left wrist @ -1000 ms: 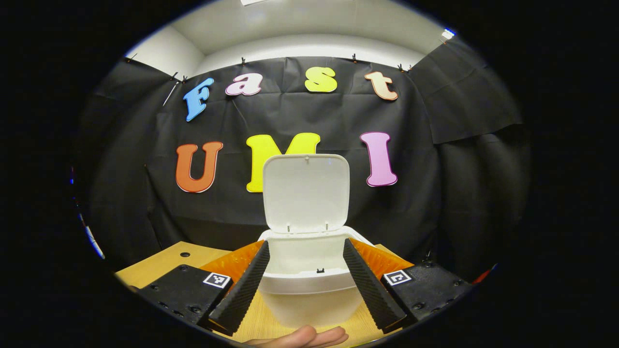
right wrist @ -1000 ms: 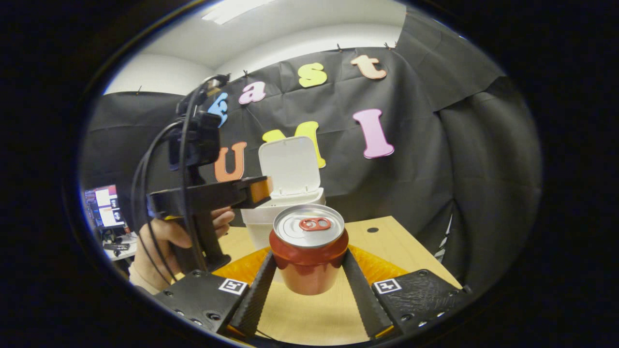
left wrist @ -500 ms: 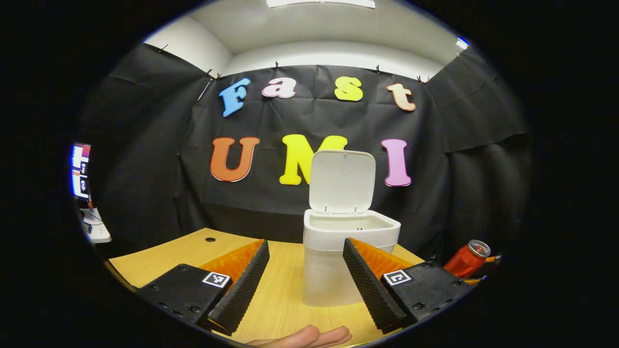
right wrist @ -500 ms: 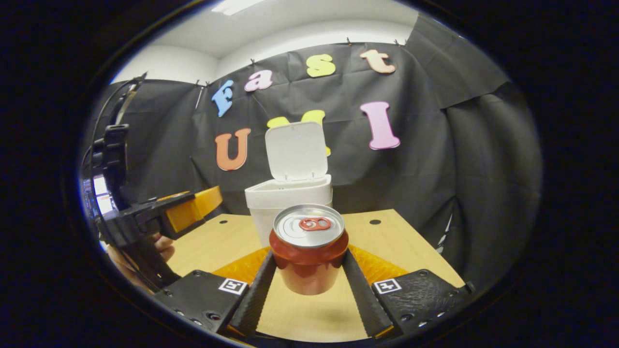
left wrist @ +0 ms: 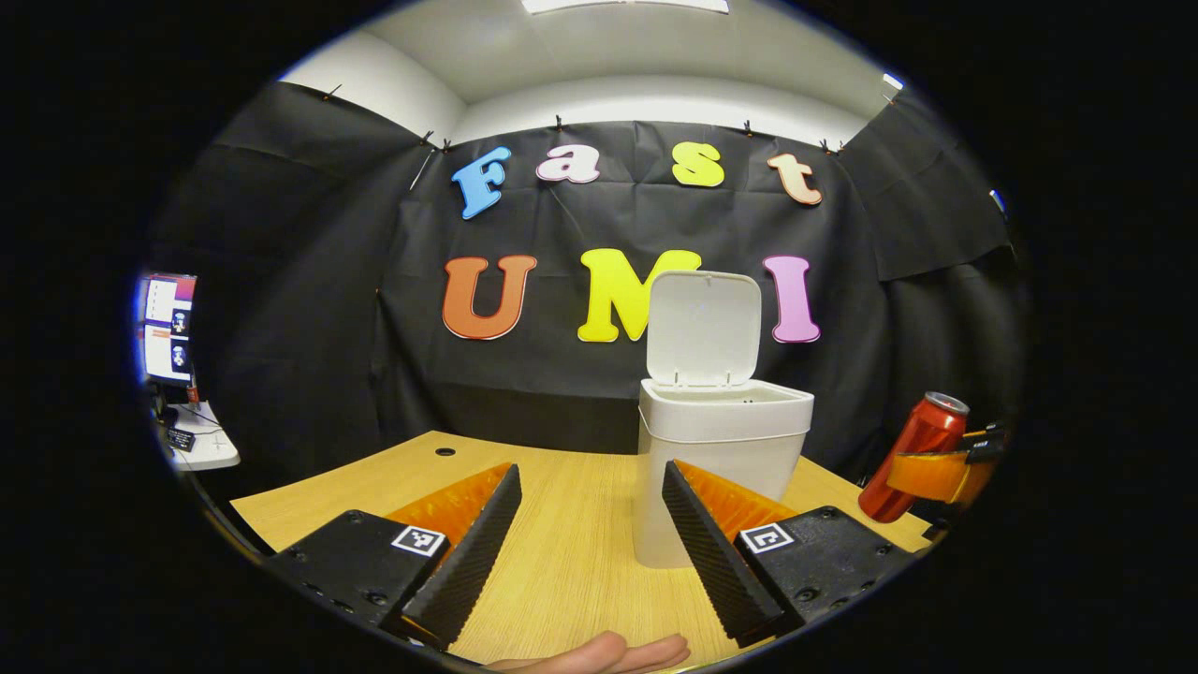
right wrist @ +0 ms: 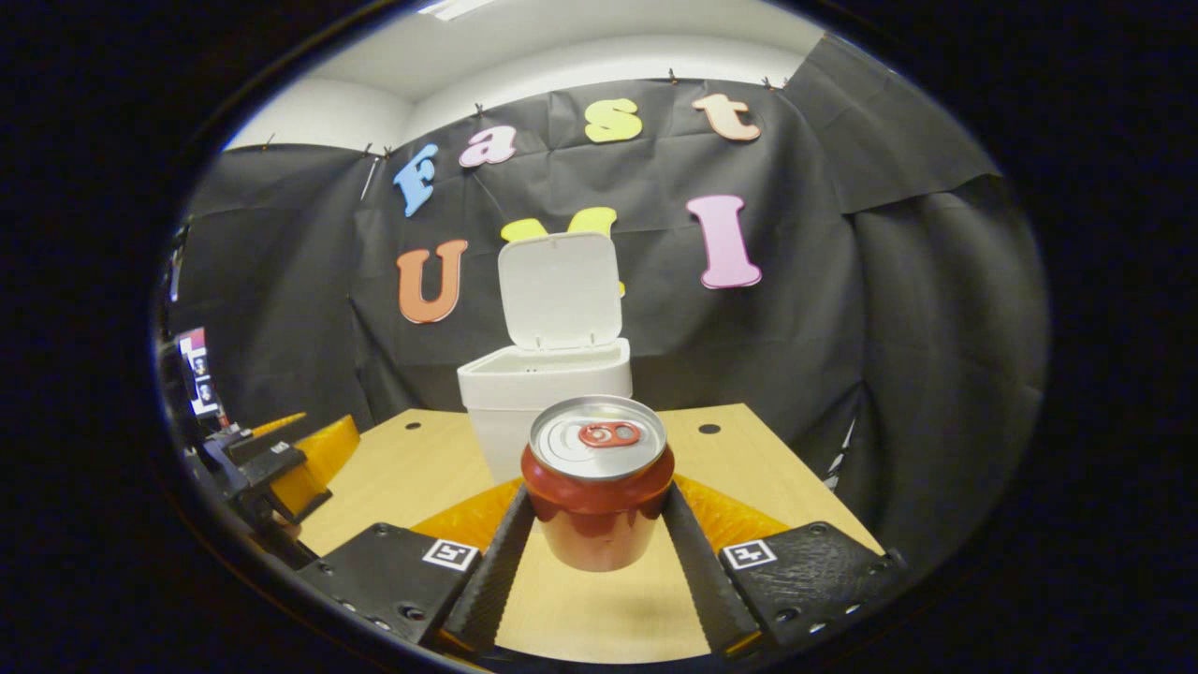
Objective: Press the lid of the desktop garbage bin to open it, pick up the crumpled paper on the desktop and throw it into the bin, then pick up the pop can on the desktop and drop it into the bin, and finally close the garbage bin lid.
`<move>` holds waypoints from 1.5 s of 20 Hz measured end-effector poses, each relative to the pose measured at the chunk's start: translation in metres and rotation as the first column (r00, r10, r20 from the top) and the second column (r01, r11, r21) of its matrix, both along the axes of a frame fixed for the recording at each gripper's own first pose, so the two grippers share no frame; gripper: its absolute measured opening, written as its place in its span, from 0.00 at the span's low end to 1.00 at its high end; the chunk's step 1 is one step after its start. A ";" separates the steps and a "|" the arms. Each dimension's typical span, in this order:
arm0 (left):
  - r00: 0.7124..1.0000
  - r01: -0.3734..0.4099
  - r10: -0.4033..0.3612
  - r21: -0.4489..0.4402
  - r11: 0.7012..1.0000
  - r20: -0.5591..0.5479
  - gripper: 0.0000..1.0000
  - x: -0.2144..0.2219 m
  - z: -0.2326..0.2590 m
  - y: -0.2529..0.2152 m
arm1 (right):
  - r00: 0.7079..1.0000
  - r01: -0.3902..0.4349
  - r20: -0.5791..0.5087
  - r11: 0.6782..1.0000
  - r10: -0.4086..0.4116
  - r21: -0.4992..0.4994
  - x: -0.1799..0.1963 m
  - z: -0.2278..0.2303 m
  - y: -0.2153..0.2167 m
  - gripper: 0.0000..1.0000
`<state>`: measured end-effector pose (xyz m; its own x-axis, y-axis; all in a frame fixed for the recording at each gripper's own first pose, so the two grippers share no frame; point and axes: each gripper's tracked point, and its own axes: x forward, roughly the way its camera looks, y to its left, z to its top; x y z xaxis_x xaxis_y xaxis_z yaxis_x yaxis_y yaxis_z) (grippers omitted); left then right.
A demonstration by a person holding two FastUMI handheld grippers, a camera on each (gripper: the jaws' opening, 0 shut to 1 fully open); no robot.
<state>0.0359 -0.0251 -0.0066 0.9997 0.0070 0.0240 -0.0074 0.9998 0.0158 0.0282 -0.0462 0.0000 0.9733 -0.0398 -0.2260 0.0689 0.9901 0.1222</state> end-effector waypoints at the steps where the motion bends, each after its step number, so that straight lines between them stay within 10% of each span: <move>1: 1.000 0.022 -0.022 0.004 1.000 0.000 0.98 0.000 -0.002 -0.003 | 1.000 0.010 -0.001 1.000 -0.010 0.005 0.001 0.006 -0.003 0.80; 18: 0.993 0.012 -0.016 -0.035 0.999 -0.116 0.96 0.019 -0.039 0.011 | 0.984 0.111 0.157 0.977 -0.082 -0.180 0.097 0.161 -0.027 0.79; 30: 0.992 0.101 -0.099 0.018 0.995 -0.073 0.96 0.009 -0.031 -0.011 | 0.999 0.034 0.024 0.973 -0.029 -0.227 0.195 0.165 0.037 0.78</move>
<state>0.0448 -0.0361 -0.0373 0.9945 -0.0929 -0.0485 0.0946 0.9949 0.0339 0.2234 -0.0096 0.1651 0.9751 -0.1184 -0.1876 0.1001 0.9895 -0.1039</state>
